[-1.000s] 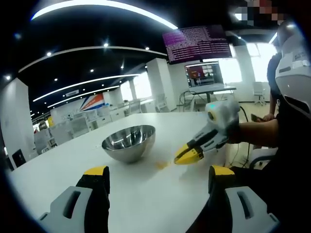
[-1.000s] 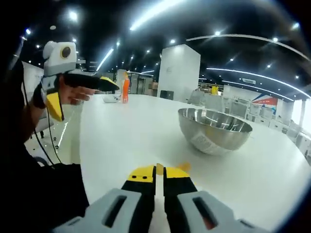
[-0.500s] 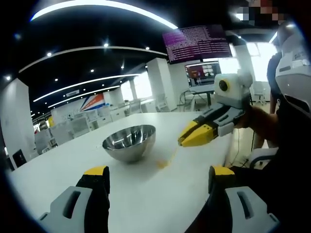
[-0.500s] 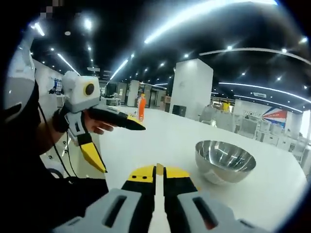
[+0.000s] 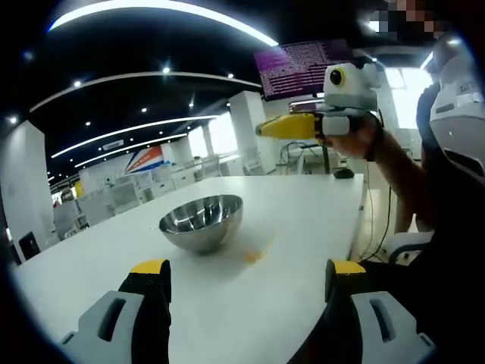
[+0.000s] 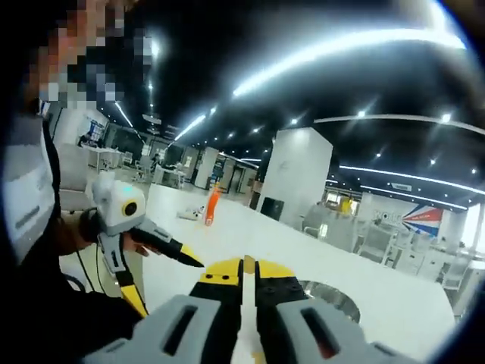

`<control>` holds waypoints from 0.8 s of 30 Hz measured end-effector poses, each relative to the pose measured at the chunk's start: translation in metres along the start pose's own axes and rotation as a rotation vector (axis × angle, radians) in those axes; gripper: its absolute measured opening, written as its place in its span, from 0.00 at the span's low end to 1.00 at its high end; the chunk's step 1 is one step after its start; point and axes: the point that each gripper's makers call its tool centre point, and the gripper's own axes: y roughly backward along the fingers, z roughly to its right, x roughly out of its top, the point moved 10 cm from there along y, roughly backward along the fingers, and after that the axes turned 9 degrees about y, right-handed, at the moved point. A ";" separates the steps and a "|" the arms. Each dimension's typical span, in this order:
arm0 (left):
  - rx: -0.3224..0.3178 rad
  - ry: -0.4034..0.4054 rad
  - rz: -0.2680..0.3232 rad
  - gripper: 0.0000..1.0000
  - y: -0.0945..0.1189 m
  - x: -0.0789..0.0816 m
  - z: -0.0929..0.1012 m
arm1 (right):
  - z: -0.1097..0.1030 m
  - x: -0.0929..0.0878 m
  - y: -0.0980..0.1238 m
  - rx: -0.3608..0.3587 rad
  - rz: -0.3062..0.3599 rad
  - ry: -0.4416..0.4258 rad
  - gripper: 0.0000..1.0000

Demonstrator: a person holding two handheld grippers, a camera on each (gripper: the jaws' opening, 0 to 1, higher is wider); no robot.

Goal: Pick up the QQ candy scattered on the table and place it into the stainless steel bowl on the table

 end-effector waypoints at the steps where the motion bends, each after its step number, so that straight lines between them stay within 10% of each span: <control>1: 0.000 -0.002 -0.001 0.84 0.000 0.000 0.000 | 0.005 0.005 0.000 -0.014 0.010 0.011 0.05; 12: -0.005 -0.002 -0.005 0.84 -0.002 -0.002 0.001 | 0.059 0.026 -0.025 -0.139 0.094 0.070 0.06; 24: 0.002 -0.004 -0.015 0.84 -0.001 -0.005 0.000 | 0.095 -0.087 -0.074 -0.182 -0.096 -0.138 0.06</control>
